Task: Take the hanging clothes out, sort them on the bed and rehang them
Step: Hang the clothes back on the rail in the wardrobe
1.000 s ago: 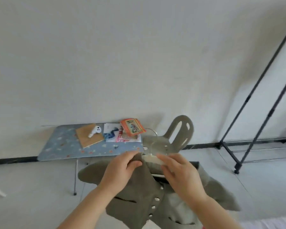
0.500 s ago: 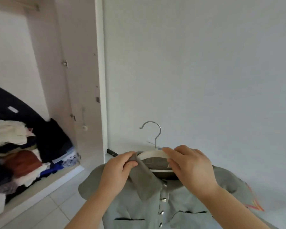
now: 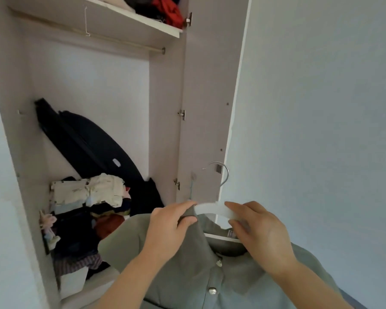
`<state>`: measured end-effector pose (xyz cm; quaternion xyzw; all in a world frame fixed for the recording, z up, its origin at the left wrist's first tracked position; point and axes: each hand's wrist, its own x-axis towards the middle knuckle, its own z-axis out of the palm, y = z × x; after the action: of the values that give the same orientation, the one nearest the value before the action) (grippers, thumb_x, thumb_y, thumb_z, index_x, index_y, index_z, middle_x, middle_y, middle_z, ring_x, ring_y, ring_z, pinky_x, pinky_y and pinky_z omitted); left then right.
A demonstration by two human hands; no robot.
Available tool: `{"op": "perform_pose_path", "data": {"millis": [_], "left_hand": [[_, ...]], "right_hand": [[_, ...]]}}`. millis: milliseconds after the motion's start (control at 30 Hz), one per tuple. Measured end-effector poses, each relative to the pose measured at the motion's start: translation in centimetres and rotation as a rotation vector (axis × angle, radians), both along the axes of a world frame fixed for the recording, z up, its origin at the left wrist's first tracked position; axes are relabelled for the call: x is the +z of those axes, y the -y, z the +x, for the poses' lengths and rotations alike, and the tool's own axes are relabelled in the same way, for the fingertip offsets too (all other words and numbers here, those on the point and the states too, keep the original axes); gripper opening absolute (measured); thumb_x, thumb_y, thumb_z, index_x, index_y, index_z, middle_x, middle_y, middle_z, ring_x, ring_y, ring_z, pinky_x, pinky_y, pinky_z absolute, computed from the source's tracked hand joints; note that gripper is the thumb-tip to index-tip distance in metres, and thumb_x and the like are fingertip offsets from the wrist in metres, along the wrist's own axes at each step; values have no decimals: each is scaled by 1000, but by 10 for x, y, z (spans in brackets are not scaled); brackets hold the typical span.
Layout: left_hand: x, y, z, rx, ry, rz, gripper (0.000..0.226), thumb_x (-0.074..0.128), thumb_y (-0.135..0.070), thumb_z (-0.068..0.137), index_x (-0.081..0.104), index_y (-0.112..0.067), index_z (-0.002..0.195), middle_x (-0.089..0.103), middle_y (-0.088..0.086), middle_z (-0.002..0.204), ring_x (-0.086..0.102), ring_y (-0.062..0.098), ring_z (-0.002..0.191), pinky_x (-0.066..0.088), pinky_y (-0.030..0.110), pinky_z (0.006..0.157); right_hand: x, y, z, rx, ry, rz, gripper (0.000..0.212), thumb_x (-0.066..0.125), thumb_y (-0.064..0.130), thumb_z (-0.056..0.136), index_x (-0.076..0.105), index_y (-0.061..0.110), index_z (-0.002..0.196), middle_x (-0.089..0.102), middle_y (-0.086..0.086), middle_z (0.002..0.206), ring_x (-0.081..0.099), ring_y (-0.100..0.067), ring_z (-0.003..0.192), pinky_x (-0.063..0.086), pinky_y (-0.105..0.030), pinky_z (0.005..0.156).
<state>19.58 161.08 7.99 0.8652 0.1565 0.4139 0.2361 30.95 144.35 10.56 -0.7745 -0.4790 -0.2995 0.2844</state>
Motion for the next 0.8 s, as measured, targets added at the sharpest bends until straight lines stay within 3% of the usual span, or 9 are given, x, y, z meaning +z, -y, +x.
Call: {"op": "perform_pose_path", "data": {"millis": [100,233,367,467,533,633,800], "left_hand": [[4,-41,21,84,75,-38,31,67,-13,81,67,-23,110,65,-16,99,59,7,93,42,34,89],[27,-94,40,196,114,-61,31,66,-13,81,67,-28,108,56,-29,92,54,0,88,40,30,90],[49,-152,53,291,131,-112,32,64,-14,83,66,-29,111,57,-25,100,53,1,97,39,31,98],[60,-198,59,329,159,-164,32,62,-14,84,65,-28,112,61,-19,106,55,7,103,38,40,102],[66,-230,66,337,172,-176,32,62,-13,84,65,-31,110,61,-22,103,56,8,102,38,40,102],[75,-281,78,310,196,-186,31,61,-13,85,65,-32,109,60,-25,100,55,5,100,40,37,100],[97,-365,99,256,226,-128,39,61,-15,85,57,-52,93,56,-36,91,55,2,97,41,25,94]], "right_hand": [[5,-50,34,103,8,-22,40,72,17,77,64,31,113,64,5,88,62,-22,65,46,-27,54],[27,-113,71,183,105,-35,45,77,16,71,65,27,113,65,2,79,61,-24,60,49,-32,49],[49,-176,101,262,184,-56,47,75,20,73,62,29,118,63,2,77,58,-18,59,40,-23,47],[55,-226,121,325,172,-70,45,59,29,86,50,39,129,61,4,89,58,-18,78,44,-27,57],[62,-259,131,347,191,-30,44,67,25,81,58,36,123,62,3,83,60,-21,78,48,-32,52],[73,-309,141,290,309,43,46,81,21,67,67,31,110,61,4,70,62,-22,71,43,-29,36],[91,-388,164,251,454,166,47,86,19,60,71,28,104,62,5,69,63,-21,65,42,-26,30]]}}
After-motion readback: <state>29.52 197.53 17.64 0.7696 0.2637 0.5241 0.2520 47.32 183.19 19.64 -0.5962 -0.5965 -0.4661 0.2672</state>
